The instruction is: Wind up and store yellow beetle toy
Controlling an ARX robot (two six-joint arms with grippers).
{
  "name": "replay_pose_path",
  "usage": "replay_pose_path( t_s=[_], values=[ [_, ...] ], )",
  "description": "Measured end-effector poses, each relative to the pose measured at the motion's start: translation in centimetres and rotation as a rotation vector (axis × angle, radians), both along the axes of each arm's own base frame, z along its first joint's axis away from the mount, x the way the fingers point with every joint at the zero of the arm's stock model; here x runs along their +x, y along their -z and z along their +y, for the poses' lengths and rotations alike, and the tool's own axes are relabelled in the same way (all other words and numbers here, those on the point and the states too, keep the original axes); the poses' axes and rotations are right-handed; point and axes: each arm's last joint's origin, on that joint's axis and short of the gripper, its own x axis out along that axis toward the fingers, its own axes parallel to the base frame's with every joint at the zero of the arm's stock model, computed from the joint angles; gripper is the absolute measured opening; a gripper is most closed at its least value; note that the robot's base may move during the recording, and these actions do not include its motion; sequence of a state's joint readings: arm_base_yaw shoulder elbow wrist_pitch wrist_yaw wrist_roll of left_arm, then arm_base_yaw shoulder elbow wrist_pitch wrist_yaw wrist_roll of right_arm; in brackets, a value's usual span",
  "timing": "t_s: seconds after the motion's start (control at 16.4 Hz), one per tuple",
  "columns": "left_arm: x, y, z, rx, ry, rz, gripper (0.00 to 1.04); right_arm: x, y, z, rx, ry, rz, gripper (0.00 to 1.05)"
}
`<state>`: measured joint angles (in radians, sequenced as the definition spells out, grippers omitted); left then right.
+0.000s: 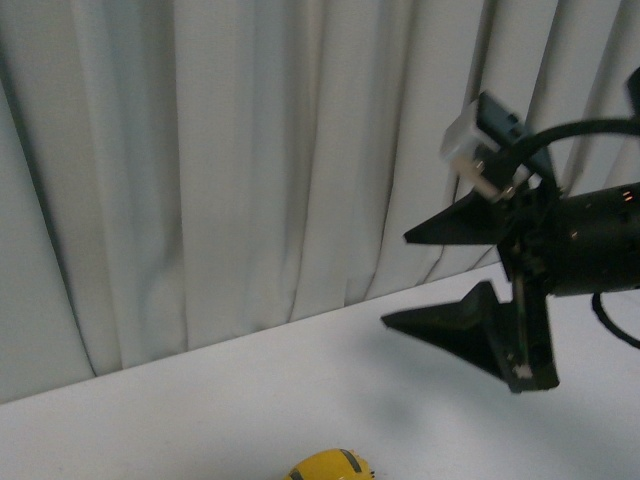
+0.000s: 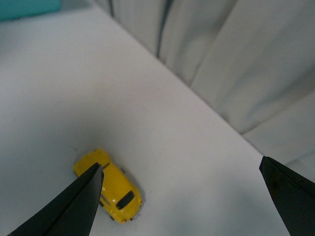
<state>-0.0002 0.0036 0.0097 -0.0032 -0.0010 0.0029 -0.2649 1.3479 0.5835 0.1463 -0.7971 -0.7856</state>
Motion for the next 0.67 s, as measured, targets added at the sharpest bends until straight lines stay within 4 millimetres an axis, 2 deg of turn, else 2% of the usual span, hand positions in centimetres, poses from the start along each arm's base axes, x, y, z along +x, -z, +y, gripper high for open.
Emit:
replay_pose_path(
  t_s=[0.18, 0.49, 0.67],
  values=[
    [0.0, 0.0, 0.0, 0.000, 0.000, 0.000, 0.98, 2.8, 2.3, 0.9, -0.168, -0.226, 0.118, 0.98],
    [0.0, 0.0, 0.0, 0.000, 0.000, 0.000, 0.98, 6.2, 4.6, 3.0, -0.438, -0.606, 0.176, 0.98],
    [0.0, 0.0, 0.0, 0.000, 0.000, 0.000, 0.98, 8.2, 6.2, 4.6, -0.530, -0.701, 0.244, 0.98]
  ],
)
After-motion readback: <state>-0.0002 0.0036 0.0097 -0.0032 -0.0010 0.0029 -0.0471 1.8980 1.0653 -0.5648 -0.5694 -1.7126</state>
